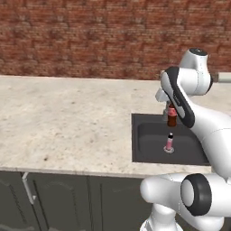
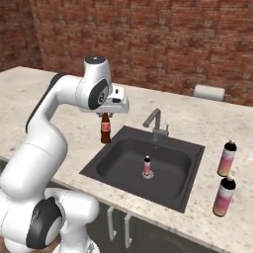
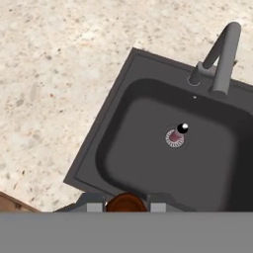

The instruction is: Place the large bottle from the dining counter next to the other large bottle outside the sink, and place the small bottle from the dining counter next to the other small bottle inside the sink.

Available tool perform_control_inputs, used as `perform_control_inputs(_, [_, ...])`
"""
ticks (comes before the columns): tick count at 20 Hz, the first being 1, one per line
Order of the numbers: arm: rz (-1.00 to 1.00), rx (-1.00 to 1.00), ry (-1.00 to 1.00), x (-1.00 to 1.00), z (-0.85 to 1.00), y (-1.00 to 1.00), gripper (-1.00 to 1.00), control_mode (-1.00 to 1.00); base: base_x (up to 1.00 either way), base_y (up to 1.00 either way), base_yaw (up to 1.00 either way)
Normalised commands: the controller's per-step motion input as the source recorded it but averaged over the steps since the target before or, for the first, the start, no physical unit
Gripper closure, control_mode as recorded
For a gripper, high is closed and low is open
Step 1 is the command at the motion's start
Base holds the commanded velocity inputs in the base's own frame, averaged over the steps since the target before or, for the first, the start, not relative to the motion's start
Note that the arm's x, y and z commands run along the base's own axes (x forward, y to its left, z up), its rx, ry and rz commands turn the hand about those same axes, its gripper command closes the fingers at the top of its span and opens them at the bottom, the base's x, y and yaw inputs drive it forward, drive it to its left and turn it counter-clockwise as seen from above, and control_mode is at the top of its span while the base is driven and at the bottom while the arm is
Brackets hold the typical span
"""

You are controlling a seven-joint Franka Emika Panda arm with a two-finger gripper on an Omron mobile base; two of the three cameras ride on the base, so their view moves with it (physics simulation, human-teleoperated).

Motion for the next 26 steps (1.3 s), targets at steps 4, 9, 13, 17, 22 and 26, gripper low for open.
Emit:
perform_control_inputs(4, [0.00,0.00,0.00,0.00,0.00,0.00,1.00,1.00,0.00,0.02,-0.25])
perform_control_inputs(9, [0.00,0.00,0.00,0.00,0.00,0.00,1.00,1.00,0.00,0.02,-0.25])
perform_control_inputs(13, [0.00,0.00,0.00,0.00,0.00,0.00,1.00,1.00,0.00,0.03,-0.25])
perform_control_inputs(17, [0.00,0.00,0.00,0.00,0.00,0.00,1.00,1.00,0.00,0.03,-0.25])
perform_control_inputs(22, [0.00,0.00,0.00,0.00,0.00,0.00,1.00,1.00,0.00,0.05,-0.25])
perform_control_inputs(26, [0.00,0.00,0.00,0.00,0.00,0.00,1.00,1.00,0.48,0.40,-0.15])
